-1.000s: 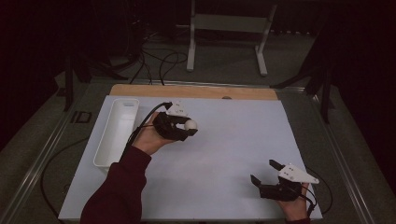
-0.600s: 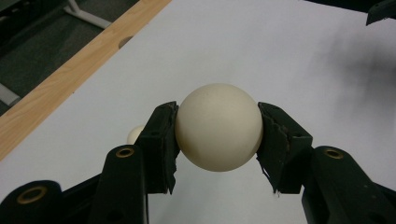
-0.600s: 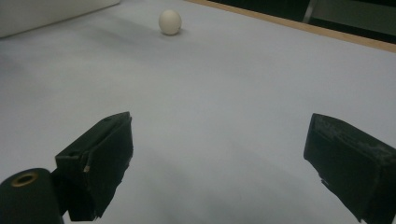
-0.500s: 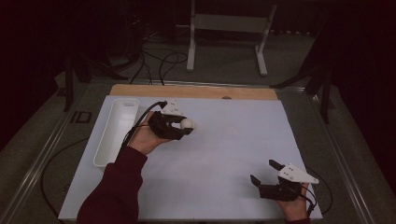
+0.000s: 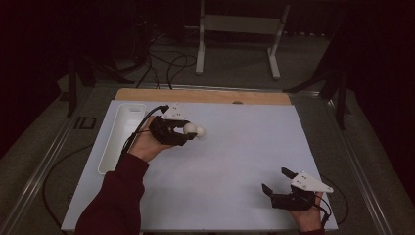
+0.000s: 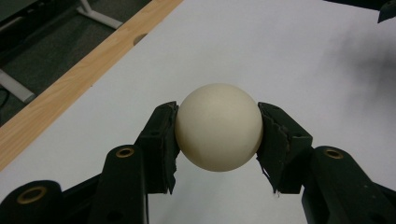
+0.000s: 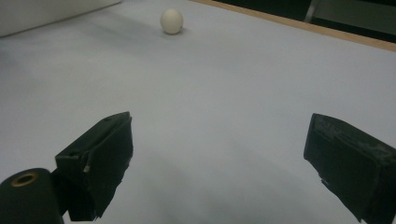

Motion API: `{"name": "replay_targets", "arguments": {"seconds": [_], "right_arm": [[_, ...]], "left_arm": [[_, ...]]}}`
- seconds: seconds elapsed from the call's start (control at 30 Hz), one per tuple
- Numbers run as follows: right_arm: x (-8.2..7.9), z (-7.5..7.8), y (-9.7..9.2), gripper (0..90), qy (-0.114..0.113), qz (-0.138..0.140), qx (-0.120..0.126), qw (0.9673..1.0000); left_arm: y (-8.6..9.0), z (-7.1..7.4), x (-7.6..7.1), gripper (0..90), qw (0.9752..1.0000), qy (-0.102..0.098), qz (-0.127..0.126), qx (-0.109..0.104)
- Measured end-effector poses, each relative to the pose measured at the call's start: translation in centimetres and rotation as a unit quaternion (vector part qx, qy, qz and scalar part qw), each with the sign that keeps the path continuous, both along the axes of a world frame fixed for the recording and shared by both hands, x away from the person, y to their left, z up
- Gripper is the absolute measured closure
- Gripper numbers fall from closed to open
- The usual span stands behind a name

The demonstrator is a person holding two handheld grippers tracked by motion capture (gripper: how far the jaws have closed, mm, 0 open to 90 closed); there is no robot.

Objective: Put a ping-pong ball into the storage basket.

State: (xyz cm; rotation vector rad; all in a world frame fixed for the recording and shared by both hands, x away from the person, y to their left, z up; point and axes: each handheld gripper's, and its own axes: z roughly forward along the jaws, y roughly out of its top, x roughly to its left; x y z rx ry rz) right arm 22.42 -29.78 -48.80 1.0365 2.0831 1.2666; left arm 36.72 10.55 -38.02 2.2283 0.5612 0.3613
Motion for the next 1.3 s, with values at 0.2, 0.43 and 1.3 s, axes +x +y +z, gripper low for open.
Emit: {"name": "replay_targets", "arguments": {"seconds": [0.2,0.43,1.3], "right_arm": [[0.0,0.0,0.0,8.0,0.000,0.000,-0.001,1.0000],[0.0,0.0,0.0,8.0,0.000,0.000,-0.001,1.0000],[0.0,-0.2,-0.3,8.0,0.002,-0.005,0.002,1.0000]], "left_arm": [[0.4,0.0,0.0,51.0,1.0000,-0.001,0.003,0.002],[0.8,0.1,0.0,51.0,1.0000,-0.003,0.007,0.002],[3.2,0.4,0.1,51.0,0.9996,-0.007,0.028,-0.002]]}}
